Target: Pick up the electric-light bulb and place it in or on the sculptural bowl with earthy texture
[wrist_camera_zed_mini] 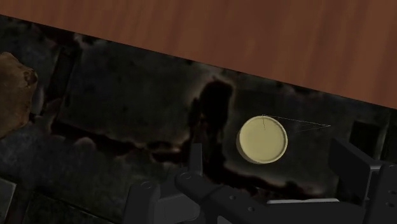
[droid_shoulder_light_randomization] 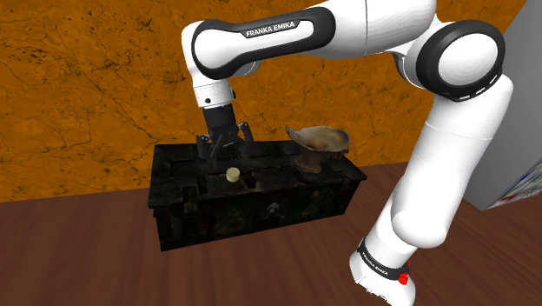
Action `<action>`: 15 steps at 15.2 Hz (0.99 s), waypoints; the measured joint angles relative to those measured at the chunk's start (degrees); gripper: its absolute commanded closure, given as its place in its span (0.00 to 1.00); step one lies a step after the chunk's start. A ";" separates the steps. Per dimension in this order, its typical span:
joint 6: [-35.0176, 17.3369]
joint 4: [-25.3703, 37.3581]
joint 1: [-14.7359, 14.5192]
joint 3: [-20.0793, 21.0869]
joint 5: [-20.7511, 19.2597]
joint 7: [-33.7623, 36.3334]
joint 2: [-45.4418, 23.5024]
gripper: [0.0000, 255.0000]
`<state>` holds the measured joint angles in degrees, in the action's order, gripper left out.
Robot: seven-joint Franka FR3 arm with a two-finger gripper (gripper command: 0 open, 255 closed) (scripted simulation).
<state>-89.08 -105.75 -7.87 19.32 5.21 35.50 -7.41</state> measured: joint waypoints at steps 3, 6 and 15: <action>-1.69 -2.23 -0.03 0.06 0.21 -0.13 0.56 0.00; -1.93 -2.45 -0.04 0.07 0.22 -0.12 0.57 0.00; -1.92 -2.48 -0.03 0.05 0.20 -0.11 0.62 1.00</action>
<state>-91.00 -108.23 -7.90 19.37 5.41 35.39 -6.80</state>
